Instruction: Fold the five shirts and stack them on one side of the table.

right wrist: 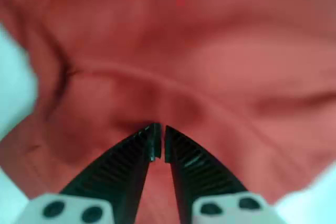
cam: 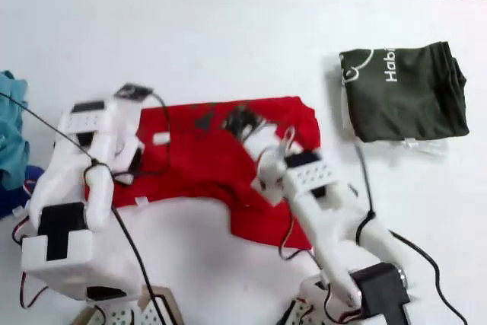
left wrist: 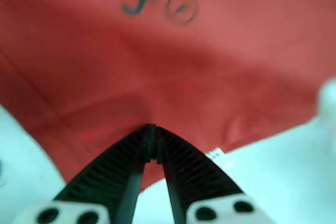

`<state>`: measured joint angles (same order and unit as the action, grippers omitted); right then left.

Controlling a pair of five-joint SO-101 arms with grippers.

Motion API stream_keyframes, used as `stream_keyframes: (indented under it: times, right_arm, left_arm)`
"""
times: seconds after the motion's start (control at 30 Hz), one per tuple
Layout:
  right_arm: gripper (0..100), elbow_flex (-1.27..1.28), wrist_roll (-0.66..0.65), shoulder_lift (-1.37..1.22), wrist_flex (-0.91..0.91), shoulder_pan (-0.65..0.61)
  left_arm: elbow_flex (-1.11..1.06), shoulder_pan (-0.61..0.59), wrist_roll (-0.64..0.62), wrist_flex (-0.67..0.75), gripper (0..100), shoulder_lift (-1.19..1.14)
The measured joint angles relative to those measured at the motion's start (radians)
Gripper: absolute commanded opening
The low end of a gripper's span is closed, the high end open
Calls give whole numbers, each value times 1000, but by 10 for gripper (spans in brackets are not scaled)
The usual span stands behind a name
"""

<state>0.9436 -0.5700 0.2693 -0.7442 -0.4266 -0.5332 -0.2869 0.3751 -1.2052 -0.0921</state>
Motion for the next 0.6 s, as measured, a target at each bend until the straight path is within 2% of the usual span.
stream_keyframes:
  times: [0.13, 0.3, 0.4, 0.5, 0.6]
  right_arm:
    - [21, 72, -2, 20, 37, -97]
    - [21, 77, -9, 28, 14, -180]
    - [23, 77, -75, 72, -14, -172]
    - [28, 77, -98, 163, -60, -101]
    - [101, 58, -104, 285, -163, -32]
  left_arm:
    - [-74, -25, 23, 89, 26, 8]
    - [-81, -29, 23, 103, 26, 5]
    - [-81, -29, 23, 103, 26, 5]
    - [-81, -32, 23, 103, 26, 0]
    - [-81, -32, 23, 103, 26, 0]
